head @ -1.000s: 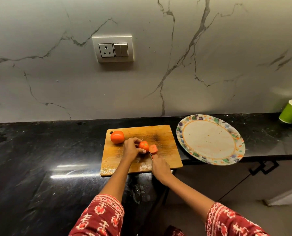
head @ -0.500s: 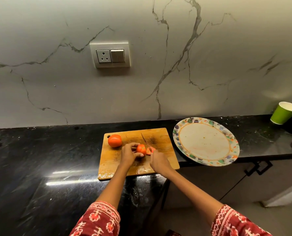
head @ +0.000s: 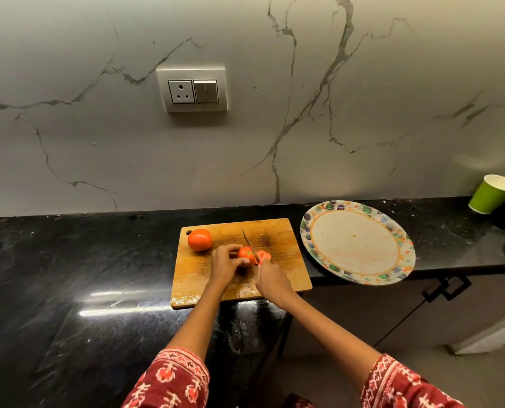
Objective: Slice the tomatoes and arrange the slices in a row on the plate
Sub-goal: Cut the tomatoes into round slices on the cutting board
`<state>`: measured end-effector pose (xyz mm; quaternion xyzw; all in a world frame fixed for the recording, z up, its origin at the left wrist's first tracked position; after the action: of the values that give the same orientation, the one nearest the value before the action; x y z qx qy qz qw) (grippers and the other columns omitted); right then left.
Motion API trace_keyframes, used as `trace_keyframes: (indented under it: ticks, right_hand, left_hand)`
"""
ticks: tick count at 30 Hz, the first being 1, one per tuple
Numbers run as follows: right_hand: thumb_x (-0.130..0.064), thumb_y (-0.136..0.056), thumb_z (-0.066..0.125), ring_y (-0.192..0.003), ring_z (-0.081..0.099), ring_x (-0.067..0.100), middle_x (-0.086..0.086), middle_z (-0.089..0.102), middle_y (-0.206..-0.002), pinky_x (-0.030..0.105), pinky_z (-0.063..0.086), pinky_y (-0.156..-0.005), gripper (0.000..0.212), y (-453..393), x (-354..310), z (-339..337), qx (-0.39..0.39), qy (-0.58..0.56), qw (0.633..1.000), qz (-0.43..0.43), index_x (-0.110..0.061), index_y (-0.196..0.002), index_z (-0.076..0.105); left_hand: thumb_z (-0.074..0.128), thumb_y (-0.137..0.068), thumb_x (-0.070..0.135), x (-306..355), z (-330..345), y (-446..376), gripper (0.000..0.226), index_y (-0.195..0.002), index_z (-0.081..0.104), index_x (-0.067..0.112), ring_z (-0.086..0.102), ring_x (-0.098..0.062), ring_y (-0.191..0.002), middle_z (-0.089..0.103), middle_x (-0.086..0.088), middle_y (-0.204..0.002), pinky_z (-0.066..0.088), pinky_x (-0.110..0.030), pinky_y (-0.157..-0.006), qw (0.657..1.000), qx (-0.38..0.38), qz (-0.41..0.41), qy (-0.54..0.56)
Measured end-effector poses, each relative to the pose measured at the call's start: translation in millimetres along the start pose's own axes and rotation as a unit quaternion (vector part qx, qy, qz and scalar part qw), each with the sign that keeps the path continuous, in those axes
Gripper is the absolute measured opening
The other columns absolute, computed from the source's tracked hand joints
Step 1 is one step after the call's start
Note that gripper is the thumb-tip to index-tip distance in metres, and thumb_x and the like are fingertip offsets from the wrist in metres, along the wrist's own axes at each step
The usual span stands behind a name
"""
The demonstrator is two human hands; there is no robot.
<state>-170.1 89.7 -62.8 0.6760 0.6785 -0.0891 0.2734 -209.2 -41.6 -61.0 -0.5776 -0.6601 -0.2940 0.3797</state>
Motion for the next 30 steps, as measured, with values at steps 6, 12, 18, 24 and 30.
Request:
trace_keyframes:
  ticks: [6, 12, 18, 24, 30]
  right_hand:
    - [-0.015, -0.101, 0.031, -0.111, 0.053, 0.036, 0.02, 0.057, -0.118, 0.034, 0.038, -0.078, 0.031, 6.2, 0.1, -4.1, 0.021, 0.02, 0.999, -0.023, -0.001, -0.126, 0.041]
    - [-0.013, -0.1, 0.033, -0.107, 0.055, 0.037, 0.02, 0.058, -0.115, 0.037, 0.042, -0.078, 0.027, 0.1, -0.9, 0.3, 0.026, 0.014, 0.999, -0.02, -0.001, -0.121, 0.043]
    - [-0.017, -0.101, 0.031, -0.102, 0.058, 0.036, 0.02, 0.06, -0.11, 0.037, 0.042, -0.073, 0.028, -9.4, -8.6, 2.5, 0.04, 0.005, 0.998, -0.045, -0.003, -0.122, 0.042]
    - [-0.016, -0.102, 0.027, -0.102, 0.057, 0.035, 0.018, 0.06, -0.109, 0.034, 0.036, -0.069, 0.029, -0.9, 5.2, 10.6, 0.055, 0.057, 0.996, -0.051, -0.002, -0.122, 0.041]
    - [-0.012, -0.101, 0.029, -0.098, 0.06, 0.035, 0.019, 0.062, -0.106, 0.035, 0.039, -0.068, 0.024, -11.4, -8.2, 8.5, 0.053, 0.025, 0.997, -0.055, -0.001, -0.117, 0.043]
  left_hand:
    - [0.077, -0.069, 0.005, -0.6, 2.8, -6.7, 0.037, -0.104, 0.068, 0.006, 0.057, -0.023, -0.108, 0.066, -0.01, -0.109, 0.048, -0.037, -0.093, 1.0, -0.017, -0.005, -0.006]
    - [0.079, -0.067, 0.005, -1.7, 3.1, -5.2, 0.037, -0.102, 0.069, 0.006, 0.06, -0.02, -0.102, 0.068, -0.01, -0.106, 0.047, -0.028, -0.086, 1.0, -0.005, -0.005, 0.001]
    - [0.078, -0.066, 0.003, -1.1, 2.6, -5.2, 0.037, -0.102, 0.069, 0.004, 0.06, -0.018, -0.099, 0.068, -0.011, -0.104, 0.045, -0.021, -0.081, 1.0, -0.014, 0.002, -0.002]
    - [0.078, -0.065, 0.002, 0.2, 3.8, -3.0, 0.038, -0.102, 0.068, 0.003, 0.059, -0.019, -0.101, 0.067, -0.012, -0.105, 0.045, -0.022, -0.082, 1.0, 0.002, -0.002, -0.009]
    - [0.078, -0.066, 0.003, -2.6, -1.1, -4.2, 0.036, -0.102, 0.068, 0.003, 0.059, -0.016, -0.098, 0.068, -0.012, -0.104, 0.045, -0.02, -0.079, 1.0, 0.012, -0.006, 0.002]
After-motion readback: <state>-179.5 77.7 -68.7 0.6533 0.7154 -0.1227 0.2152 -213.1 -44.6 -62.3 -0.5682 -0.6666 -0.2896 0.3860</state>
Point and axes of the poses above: each hand's wrist, its own y-axis away from the middle knuckle, its own z-axis out of the palm, x = y × z, the point moved 10 cm from there along -y, towards the middle knuckle
